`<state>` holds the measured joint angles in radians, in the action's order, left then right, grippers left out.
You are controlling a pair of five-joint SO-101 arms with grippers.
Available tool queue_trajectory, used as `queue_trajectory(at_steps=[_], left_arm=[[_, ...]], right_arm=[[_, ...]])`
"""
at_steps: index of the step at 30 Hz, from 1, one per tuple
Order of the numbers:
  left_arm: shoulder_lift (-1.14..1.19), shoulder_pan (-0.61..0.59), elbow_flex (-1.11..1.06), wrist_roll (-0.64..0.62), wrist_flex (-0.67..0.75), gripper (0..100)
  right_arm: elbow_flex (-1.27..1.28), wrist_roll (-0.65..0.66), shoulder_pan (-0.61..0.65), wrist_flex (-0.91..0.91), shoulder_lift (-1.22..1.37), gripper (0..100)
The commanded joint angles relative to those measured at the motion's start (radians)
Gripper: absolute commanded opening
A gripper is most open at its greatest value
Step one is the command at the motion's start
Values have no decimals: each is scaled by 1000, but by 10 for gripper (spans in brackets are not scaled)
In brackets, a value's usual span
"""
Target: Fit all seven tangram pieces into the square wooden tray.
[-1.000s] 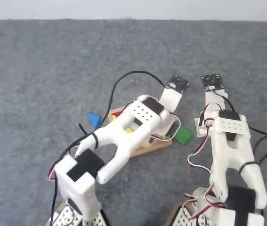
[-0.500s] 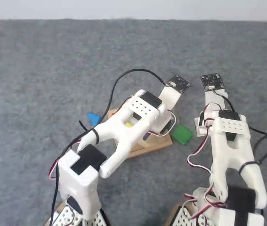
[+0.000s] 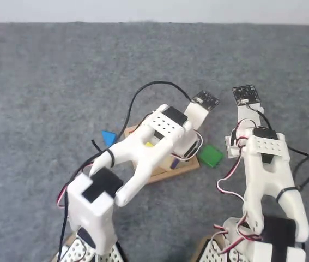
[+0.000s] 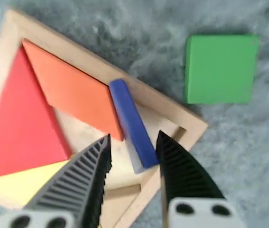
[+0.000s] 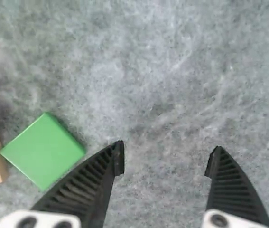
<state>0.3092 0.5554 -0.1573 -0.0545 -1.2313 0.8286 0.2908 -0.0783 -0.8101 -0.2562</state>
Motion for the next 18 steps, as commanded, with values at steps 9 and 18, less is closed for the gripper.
queue_trajectory(at_steps=[9,18], left_arm=[[-215,21,-48,-72,-20,152],[-431,-37,-90,-141,-25,148]], right_arm=[[-60,-11,-35,16,-54,292],[-72,-49,-67,16,-54,292]])
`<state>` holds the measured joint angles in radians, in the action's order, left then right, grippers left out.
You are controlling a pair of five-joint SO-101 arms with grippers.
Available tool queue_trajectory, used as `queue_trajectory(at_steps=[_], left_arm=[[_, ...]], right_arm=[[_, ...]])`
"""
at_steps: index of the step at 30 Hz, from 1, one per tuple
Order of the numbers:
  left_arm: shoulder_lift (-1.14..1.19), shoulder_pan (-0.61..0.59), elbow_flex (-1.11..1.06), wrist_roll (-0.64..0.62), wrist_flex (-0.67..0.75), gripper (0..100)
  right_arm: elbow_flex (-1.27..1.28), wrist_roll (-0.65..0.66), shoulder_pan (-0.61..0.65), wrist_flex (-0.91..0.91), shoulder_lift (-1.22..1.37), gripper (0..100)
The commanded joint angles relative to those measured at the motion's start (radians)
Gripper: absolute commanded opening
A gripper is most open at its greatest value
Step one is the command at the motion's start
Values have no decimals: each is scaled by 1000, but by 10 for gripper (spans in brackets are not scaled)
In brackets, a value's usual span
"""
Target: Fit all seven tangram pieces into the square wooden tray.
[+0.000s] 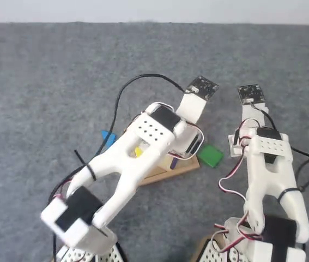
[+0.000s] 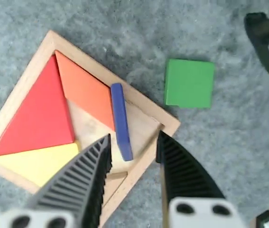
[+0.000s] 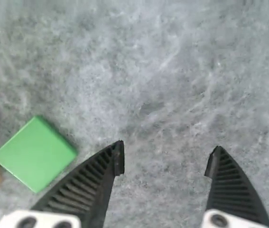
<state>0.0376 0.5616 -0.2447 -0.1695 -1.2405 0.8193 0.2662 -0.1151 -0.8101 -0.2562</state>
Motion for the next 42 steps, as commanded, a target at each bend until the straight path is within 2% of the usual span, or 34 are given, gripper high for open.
queue_trajectory(at_steps=[1,5,8,15,20,23,27,36,42], left_arm=[[-224,-75,-21,-31,-12,148],[-548,-244,-131,-29,-2,148],[-793,-417,-263,-23,40,148],[-1175,-779,-808,127,216,147],[-1287,-961,-1086,253,338,59],[-1333,-1005,-1179,334,361,27],[-1389,-1026,-1280,419,399,23],[-1554,-1022,-1368,440,396,26],[-1656,-1020,-1397,448,348,27]], right_arm=[[-75,-28,-36,12,-54,292],[-106,-23,-25,-2,-54,292],[-167,-3,53,-90,-54,283],[-370,46,285,-277,-47,9],[-466,44,486,-335,-42,38],[-471,46,587,-300,-35,40],[-470,104,647,-229,45,37],[-465,212,650,-220,249,37],[-462,238,601,-223,269,36]])
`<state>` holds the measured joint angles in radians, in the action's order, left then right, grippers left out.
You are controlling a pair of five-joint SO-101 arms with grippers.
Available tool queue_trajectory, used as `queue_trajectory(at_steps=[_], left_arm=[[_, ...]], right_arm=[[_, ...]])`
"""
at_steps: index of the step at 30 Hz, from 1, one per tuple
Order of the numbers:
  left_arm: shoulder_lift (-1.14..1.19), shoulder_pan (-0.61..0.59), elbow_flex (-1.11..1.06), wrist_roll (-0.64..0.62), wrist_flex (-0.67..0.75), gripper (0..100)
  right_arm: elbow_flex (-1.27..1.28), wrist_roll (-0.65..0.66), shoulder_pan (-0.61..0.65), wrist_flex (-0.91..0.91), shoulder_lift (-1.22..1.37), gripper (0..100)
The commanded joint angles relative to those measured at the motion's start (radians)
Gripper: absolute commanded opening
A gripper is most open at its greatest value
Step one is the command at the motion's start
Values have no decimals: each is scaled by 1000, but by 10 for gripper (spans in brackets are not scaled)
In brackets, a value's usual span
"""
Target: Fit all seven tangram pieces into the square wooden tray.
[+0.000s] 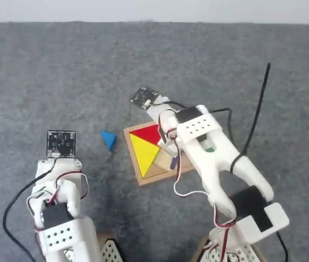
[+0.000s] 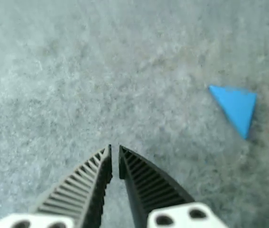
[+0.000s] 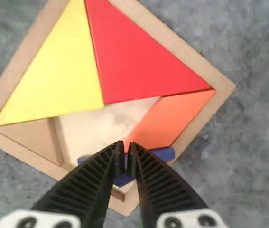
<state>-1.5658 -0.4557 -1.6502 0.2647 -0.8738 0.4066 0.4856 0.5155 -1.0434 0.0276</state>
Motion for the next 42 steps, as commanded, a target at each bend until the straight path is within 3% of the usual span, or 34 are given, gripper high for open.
queue_trajectory(at_steps=[1,14,27,34,36,42], left_arm=[[-69,-3,7,29,-32,27],[-241,26,-33,61,-157,27],[-242,29,-33,63,-160,27],[-242,29,-33,63,-161,27],[-242,29,-33,63,-161,27],[-242,29,-33,63,-161,27]], right_arm=[[-46,18,-39,7,-15,36],[-12,97,-113,-61,-62,36],[-8,91,-119,-182,-377,36],[-6,95,-271,-185,-251,45],[-5,109,-314,-189,-194,84],[121,311,-338,-165,-128,270]])
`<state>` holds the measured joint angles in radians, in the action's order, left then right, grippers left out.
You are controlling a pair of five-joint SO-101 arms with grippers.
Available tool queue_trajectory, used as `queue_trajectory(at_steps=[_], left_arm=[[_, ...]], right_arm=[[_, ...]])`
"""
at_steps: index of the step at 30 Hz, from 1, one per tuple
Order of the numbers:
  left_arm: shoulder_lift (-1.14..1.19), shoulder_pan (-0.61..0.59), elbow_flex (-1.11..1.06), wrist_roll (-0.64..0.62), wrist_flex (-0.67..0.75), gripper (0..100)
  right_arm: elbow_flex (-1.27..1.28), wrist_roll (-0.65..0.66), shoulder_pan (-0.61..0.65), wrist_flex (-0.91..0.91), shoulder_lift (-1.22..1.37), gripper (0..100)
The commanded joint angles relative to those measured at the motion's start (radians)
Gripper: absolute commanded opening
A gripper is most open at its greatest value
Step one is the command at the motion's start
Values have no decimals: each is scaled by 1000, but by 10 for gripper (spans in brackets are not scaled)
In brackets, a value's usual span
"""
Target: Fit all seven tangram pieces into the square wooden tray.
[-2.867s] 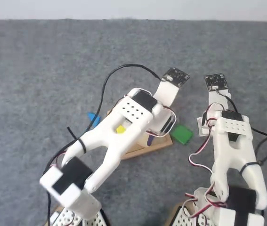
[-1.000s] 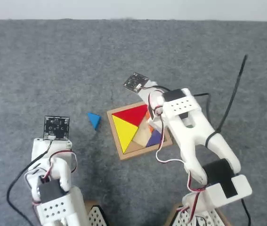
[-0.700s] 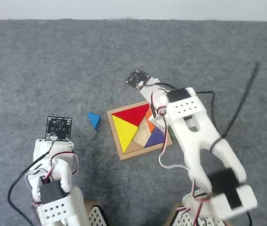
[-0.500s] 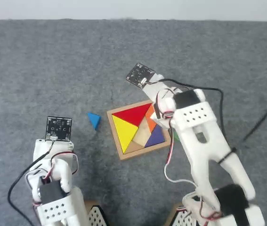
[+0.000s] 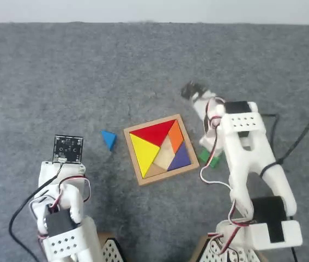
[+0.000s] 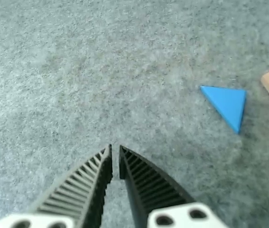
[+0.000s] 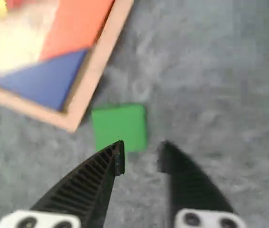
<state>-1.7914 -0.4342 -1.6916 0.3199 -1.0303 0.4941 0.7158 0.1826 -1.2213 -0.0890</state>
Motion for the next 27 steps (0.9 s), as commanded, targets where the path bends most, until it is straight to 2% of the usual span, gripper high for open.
queue_trajectory(at_steps=[1,7,17,22,27], left_arm=[[-17,8,8,8,-5,27],[-17,8,8,8,-5,27],[-17,8,8,8,-5,27],[-17,8,8,8,-5,27],[-17,8,8,8,-5,27]], right_arm=[[57,95,-5,33,-16,284],[124,132,21,130,-4,299],[121,147,124,147,79,299],[118,150,102,199,130,296],[40,195,56,134,185,296]])
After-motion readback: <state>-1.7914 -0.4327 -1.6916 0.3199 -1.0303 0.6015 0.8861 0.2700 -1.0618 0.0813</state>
